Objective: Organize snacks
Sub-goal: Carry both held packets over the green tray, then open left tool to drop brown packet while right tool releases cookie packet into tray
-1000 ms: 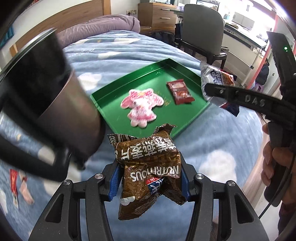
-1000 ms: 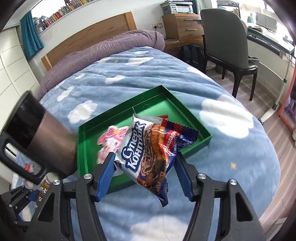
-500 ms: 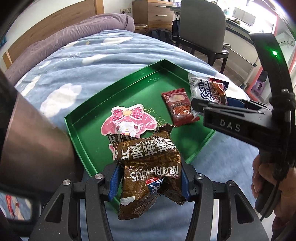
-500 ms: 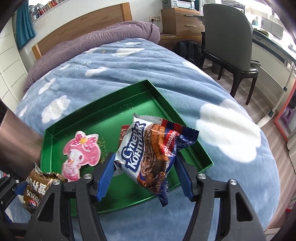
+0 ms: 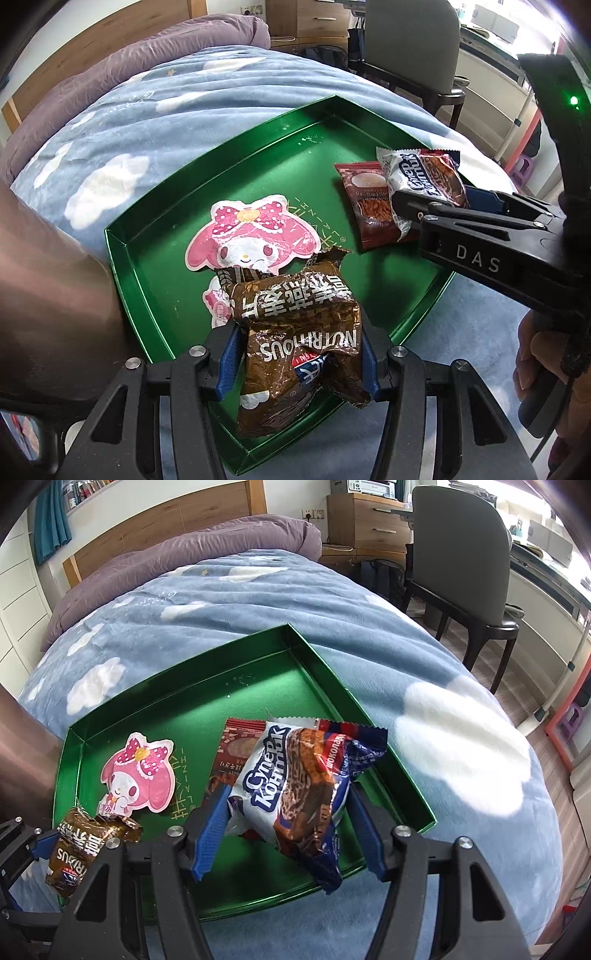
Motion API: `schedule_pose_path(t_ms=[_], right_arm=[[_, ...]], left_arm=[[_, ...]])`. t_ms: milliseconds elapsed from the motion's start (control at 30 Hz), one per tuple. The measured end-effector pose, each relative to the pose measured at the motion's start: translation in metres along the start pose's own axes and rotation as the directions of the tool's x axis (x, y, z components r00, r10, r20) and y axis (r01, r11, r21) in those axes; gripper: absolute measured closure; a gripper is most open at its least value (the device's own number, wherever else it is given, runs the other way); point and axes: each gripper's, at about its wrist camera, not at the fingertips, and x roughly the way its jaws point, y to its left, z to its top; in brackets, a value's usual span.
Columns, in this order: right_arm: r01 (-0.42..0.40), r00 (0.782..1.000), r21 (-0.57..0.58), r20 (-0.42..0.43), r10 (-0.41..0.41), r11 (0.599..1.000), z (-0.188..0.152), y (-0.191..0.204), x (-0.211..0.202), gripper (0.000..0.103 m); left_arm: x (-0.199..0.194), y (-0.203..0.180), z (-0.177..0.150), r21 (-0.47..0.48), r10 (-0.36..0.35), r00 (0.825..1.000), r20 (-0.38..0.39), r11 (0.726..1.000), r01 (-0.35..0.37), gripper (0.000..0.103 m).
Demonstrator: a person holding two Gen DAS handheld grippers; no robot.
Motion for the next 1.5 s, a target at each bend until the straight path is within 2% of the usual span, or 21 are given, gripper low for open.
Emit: schedule_pose_path(t_ms=[633,833,1100,1200,1267,1500], right_arm=[[-0.013,1.0,0.0,0.018,0.013,1.0,-0.001,-0.002,0.001,0.031],[-0.017,0.999,-0.003,0.029,0.017,1.0,0.001,0.002,0.005,0.031],[-0.024,0.999,-0.006,0.044,0.025,1.0,0.0,0.004,0.006,0.03],[-0.016,0.999,-0.008,0.043,0.016,1.0,-0.001,0.004,0.004,0.026],[-0.008,0.999,-0.007,0.05,0.008,1.0,-0.001,0.004,0.001,0.016],[-0.003,0.998,-0.017,0.068,0.004,1.0,0.003,0.007,-0.015,0.013]], left_arm=[[0.009,-0.003,0.0,0.001,0.008,1.0,-0.003,1.0,-0.008,0.055],[0.02,0.004,-0.001,-0.018,0.032,0.999,-0.018,0.999,-0.033,0.055],[0.019,0.001,-0.004,0.012,0.066,0.998,-0.001,0.998,-0.066,0.053],[0.016,-0.001,-0.005,0.022,0.067,0.998,0.002,0.997,-0.067,0.052],[0.011,-0.002,-0.005,0.022,0.073,0.997,0.014,0.997,-0.073,0.049],[-0.012,-0.005,-0.001,0.021,0.076,0.996,0.051,0.997,-0.077,0.044]])
